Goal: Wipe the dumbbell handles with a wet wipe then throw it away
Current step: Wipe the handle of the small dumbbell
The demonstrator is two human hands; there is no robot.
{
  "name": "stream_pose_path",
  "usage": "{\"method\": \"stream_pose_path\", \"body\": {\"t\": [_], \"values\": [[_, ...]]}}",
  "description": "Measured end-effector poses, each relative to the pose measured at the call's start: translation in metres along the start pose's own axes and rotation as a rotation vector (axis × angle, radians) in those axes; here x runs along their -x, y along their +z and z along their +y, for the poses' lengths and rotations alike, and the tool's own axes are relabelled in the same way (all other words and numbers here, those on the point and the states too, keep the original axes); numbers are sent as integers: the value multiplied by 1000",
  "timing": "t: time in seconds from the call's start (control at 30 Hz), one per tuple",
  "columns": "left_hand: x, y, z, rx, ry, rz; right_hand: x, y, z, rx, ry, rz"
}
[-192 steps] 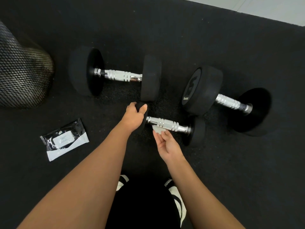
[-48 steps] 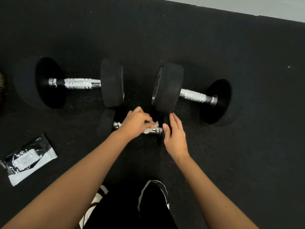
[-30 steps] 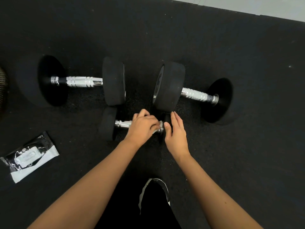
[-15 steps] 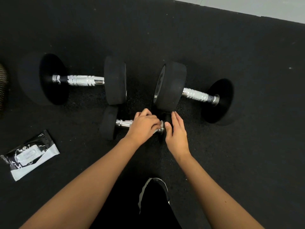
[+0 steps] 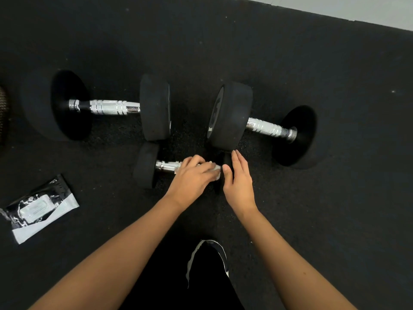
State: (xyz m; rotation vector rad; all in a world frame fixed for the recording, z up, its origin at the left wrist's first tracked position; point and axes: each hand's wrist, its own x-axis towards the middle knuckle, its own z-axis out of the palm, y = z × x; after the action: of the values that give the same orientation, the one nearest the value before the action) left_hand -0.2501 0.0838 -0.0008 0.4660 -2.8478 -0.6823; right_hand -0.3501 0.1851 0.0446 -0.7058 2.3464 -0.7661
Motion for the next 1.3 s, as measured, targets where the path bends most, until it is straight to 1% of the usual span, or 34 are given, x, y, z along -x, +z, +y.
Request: {"method": "stream_pose_path", "body": {"t": [0.07, 0.1, 0.23, 0.3, 0.4, 0.47, 0.6, 0.7, 0.77, 0.93, 1.07, 1.1, 1.17, 1.2, 1.27, 1.3], "values": [[6, 5, -2, -97, 45, 12, 0, 0, -1, 1, 8, -1], [6, 4, -3, -116, 34, 0, 0, 0, -1, 1, 7, 0], [-5, 1, 2, -72, -38, 37, -1, 1, 0, 11, 0, 10], [-5, 1, 5, -71, 6, 34, 0, 1, 0, 9, 7, 6], [2, 4, 1, -117, 116, 8, 0, 1, -1, 0, 1, 7], [4, 5, 0, -167, 176, 32, 0, 1, 0, -7, 6, 6], [8, 6, 3, -199, 225, 90, 1, 1, -1, -22, 11, 13], [11, 6, 0, -209, 263, 95, 1, 1, -1, -21, 8, 8], [8, 5, -3, -215, 242, 101, 0, 1, -1, -18, 10, 6], [-2, 11, -1, -180, 83, 83, 1, 2, 0, -10, 15, 15], [4, 11, -1, -227, 182, 46, 2, 2, 0, -8, 15, 8], [3, 9, -3, -246, 171, 40, 2, 2, -1, -5, 14, 5], [-4, 1, -2, -246, 47, -5, 1, 2, -1, 1, 8, 6], [-12, -4, 0, -186, -52, -88, 0, 2, -1, 2, 8, 10], [-34, -14, 3, 21, -264, -330, 1, 2, -1, 1, 9, 13], [-44, -17, 4, 89, -340, -443, 1, 2, -1, 1, 10, 12]]}}
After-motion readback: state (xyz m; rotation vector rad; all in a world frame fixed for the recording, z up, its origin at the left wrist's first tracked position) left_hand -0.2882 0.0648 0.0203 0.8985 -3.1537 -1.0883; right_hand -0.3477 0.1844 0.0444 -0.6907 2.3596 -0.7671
